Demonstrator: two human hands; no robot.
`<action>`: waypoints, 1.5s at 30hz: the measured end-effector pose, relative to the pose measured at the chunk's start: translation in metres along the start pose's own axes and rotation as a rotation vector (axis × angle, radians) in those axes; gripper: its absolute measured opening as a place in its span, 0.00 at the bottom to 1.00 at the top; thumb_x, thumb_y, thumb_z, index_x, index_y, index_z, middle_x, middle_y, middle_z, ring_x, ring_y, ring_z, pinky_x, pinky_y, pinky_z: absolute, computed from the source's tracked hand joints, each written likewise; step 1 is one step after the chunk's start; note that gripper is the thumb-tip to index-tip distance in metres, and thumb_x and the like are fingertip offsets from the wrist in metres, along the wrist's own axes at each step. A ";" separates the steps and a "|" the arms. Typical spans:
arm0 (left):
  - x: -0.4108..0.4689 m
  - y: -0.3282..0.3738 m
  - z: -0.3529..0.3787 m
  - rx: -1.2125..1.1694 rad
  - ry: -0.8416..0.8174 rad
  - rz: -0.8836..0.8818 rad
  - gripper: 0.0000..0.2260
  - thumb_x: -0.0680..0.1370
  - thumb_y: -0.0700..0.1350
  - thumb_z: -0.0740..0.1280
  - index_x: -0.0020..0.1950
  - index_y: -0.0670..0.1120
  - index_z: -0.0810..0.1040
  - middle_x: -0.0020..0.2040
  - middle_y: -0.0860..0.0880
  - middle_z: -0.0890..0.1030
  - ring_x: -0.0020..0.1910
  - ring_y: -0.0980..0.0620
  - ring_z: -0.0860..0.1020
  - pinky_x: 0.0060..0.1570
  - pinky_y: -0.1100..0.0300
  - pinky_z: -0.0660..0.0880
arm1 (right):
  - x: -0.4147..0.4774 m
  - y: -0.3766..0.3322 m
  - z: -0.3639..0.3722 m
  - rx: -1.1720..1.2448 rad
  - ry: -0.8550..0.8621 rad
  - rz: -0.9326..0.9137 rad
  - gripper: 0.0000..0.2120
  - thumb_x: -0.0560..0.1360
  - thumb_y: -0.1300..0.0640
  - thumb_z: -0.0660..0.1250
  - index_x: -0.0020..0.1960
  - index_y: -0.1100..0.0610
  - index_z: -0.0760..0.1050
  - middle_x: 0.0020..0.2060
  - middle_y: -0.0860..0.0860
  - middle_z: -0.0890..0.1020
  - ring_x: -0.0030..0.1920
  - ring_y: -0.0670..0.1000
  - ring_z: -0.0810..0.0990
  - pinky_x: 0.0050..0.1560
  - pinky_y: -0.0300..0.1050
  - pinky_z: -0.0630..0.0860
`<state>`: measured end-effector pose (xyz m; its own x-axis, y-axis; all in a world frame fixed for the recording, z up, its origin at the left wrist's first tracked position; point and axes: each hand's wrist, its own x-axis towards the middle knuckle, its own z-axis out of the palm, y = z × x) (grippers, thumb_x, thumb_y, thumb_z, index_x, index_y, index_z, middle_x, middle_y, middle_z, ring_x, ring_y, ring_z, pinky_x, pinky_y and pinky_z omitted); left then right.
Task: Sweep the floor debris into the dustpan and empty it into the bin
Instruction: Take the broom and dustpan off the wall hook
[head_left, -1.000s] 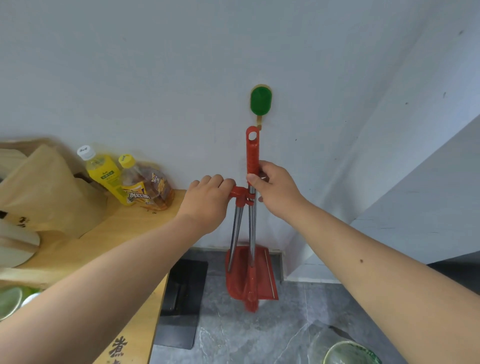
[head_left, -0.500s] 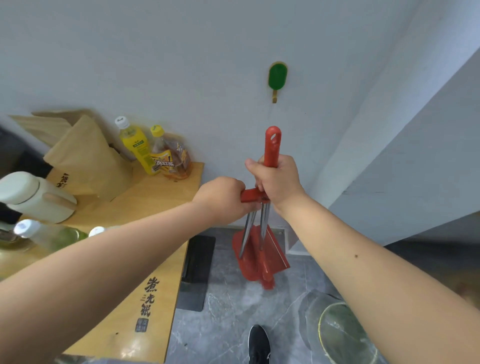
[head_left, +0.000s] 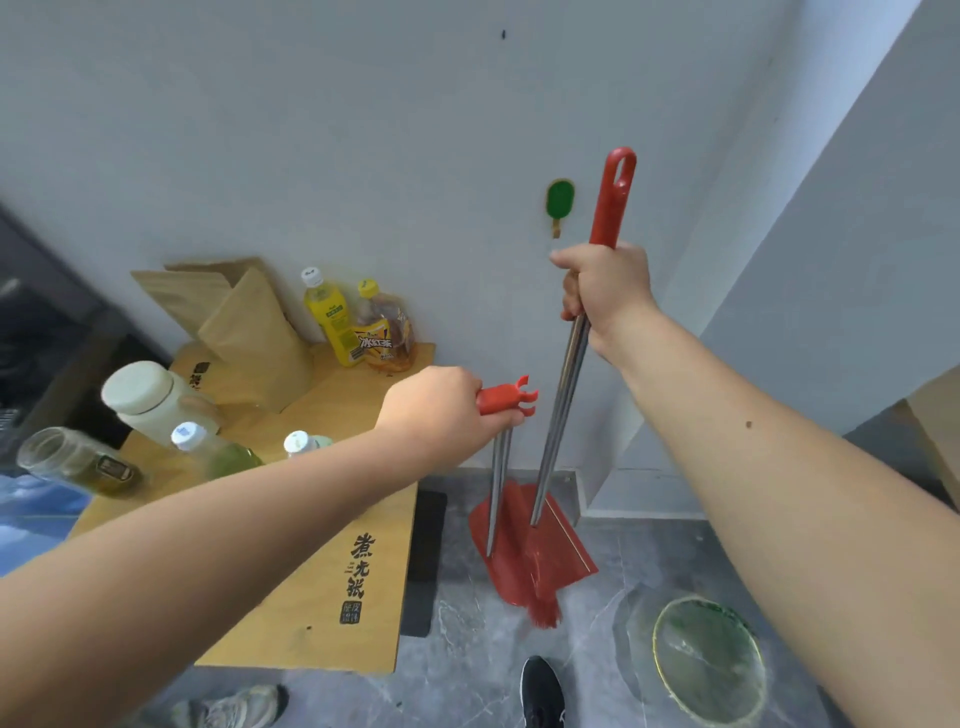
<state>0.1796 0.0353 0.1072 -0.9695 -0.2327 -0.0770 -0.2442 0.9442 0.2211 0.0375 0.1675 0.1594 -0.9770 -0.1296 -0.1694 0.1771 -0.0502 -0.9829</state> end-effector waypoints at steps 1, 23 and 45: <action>-0.004 0.000 -0.004 -0.014 0.006 -0.006 0.27 0.71 0.73 0.65 0.34 0.49 0.76 0.30 0.51 0.79 0.30 0.52 0.78 0.31 0.58 0.77 | -0.007 -0.005 0.003 -0.021 -0.039 -0.015 0.13 0.71 0.65 0.70 0.38 0.55 0.65 0.24 0.52 0.61 0.23 0.50 0.60 0.27 0.42 0.62; -0.163 -0.012 -0.013 -0.097 -0.024 0.066 0.25 0.72 0.68 0.68 0.34 0.46 0.77 0.29 0.48 0.77 0.30 0.49 0.78 0.27 0.60 0.67 | -0.248 0.022 -0.046 -0.758 -0.207 0.278 0.18 0.77 0.44 0.67 0.57 0.56 0.72 0.44 0.62 0.83 0.36 0.58 0.87 0.37 0.50 0.81; -0.398 0.083 0.069 0.024 -0.034 -0.112 0.26 0.73 0.69 0.68 0.35 0.46 0.78 0.29 0.47 0.77 0.30 0.48 0.77 0.27 0.58 0.69 | -0.432 0.113 -0.211 -0.167 -0.336 0.721 0.19 0.75 0.41 0.66 0.49 0.57 0.77 0.38 0.60 0.78 0.31 0.55 0.81 0.32 0.43 0.74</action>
<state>0.5462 0.2226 0.0888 -0.9348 -0.3292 -0.1332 -0.3498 0.9182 0.1858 0.4544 0.4270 0.1063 -0.5373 -0.3650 -0.7603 0.7029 0.3043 -0.6428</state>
